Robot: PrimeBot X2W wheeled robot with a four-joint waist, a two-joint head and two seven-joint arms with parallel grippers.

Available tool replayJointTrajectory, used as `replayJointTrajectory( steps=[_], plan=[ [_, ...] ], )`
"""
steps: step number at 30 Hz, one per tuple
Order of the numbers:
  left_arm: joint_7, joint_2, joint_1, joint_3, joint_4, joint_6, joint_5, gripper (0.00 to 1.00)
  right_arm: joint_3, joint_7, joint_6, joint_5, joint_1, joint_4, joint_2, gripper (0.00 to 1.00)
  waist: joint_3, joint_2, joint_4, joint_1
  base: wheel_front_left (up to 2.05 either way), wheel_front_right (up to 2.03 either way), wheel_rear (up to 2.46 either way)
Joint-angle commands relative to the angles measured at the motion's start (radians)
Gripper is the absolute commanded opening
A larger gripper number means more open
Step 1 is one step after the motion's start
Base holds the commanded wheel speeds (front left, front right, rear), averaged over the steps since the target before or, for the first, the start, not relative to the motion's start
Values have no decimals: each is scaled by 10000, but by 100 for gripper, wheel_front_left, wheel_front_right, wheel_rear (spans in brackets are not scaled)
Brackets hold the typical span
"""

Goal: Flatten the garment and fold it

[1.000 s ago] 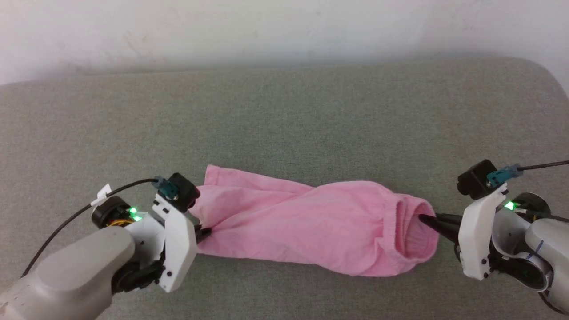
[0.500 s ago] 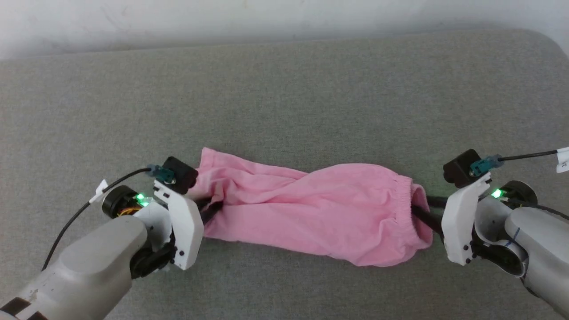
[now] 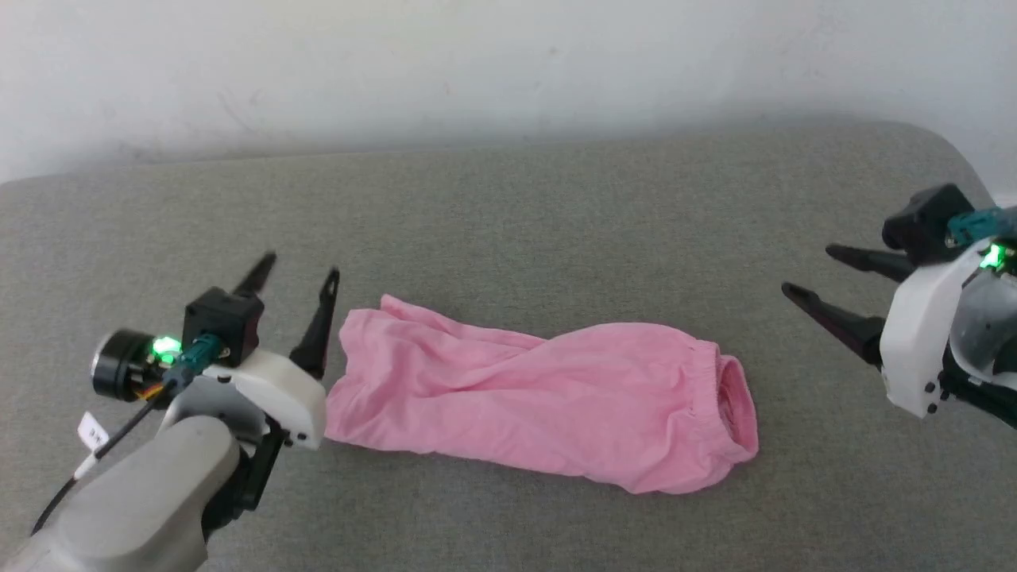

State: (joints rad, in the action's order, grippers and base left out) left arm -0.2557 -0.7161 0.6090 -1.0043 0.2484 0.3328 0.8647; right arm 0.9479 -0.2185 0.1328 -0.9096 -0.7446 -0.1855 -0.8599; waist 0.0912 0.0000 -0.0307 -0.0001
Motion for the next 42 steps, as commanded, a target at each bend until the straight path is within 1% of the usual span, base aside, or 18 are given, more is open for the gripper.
replayJointTrajectory(
  steps=[1,3,4,7,9,10,12,15,18,21,23,28,31,34,37,38,39,42],
  plan=[
    [-50,31,-334,513,-543,500,-530,100,-215,-215,-21,117,-6,255,5,100,-78,0,116,1,0,0,0],
    [-55,97,-986,1491,-1406,1324,-1373,100,-588,-650,-21,236,96,645,124,100,-78,0,158,1,0,0,0],
    [-56,164,-1398,1954,-1758,1665,-1754,100,-753,-896,-21,276,168,782,227,100,-83,0,174,1,0,0,0],
    [-58,409,-2633,3180,-2499,2489,-2956,100,-1222,-1705,-21,369,437,870,613,100,-101,0,213,1,0,0,0],
    [-58,708,-3451,3935,-2925,2947,-3580,100,-1469,-2315,-21,371,668,728,932,100,-121,0,225,1,0,0,0],
    [-58,849,-3848,4248,-3089,3098,-3860,100,-1528,-2641,-21,424,775,650,1051,100,-126,0,244,1,0,0,0],
    [-59,1150,-4548,4831,-3315,3245,-4287,100,-1683,-3248,-21,356,1002,479,1343,100,-117,0,265,1,0,0,0],
    [-59,1616,-5352,5590,-3475,3161,-4778,100,-1804,-4034,-21,510,1175,143,1689,100,-62,0,297,1,0,0,0],
    [-59,2057,-5833,6228,-3562,2924,-5269,100,-1844,-4655,-21,670,1331,-361,2044,100,50,0,359,1,0,0,0],
    [-60,2479,-6052,6754,-3583,2595,-5732,100,-1937,-4970,-21,849,1504,-997,2496,100,242,0,445,1,0,0,0],
    [-60,2742,-6071,6998,-3591,2317,-6047,100,-1920,-5020,-21,1176,1583,-1440,2727,100,433,0,533,1,0,0,0],
    [-60,3358,-5941,7536,-3529,1710,-6676,100,-2092,-4885,-21,1441,1916,-2765,3507,100,846,0,687,1,0,0,0],
    [-60,3689,-5842,7791,-3415,1368,-6936,100,-1908,-4795,-21,1596,2126,-3328,3860,100,975,0,757,1,0,0,0],
    [-60,3974,-5824,7991,-3288,1072,-7157,100,-1600,-4696,-21,1673,2288,-3603,4023,100,1020,0,780,1,0,0,0],
    [-60,4189,-5865,8191,-3182,840,-7354,100,-1278,-4626,-21,1636,2307,-3652,4024,100,979,0,739,1,0,0,0],
    [-60,4246,-5893,8263,-3154,772,-7415,100,-1188,-4545,-21,1620,2267,-3605,3985,35,958,0,712,1,0,0,0],
    [-60,4290,-5911,8335,-3166,712,-7499,100,-1120,-4434,-21,1585,2213,-3544,3933,0,928,0,681,1,0,0,0],
    [-60,4393,-6006,8525,-3263,546,-7735,100,-1133,-3978,-21,1414,1960,-3314,3699,0,821,0,582,1,0,0,0]
  ],
)
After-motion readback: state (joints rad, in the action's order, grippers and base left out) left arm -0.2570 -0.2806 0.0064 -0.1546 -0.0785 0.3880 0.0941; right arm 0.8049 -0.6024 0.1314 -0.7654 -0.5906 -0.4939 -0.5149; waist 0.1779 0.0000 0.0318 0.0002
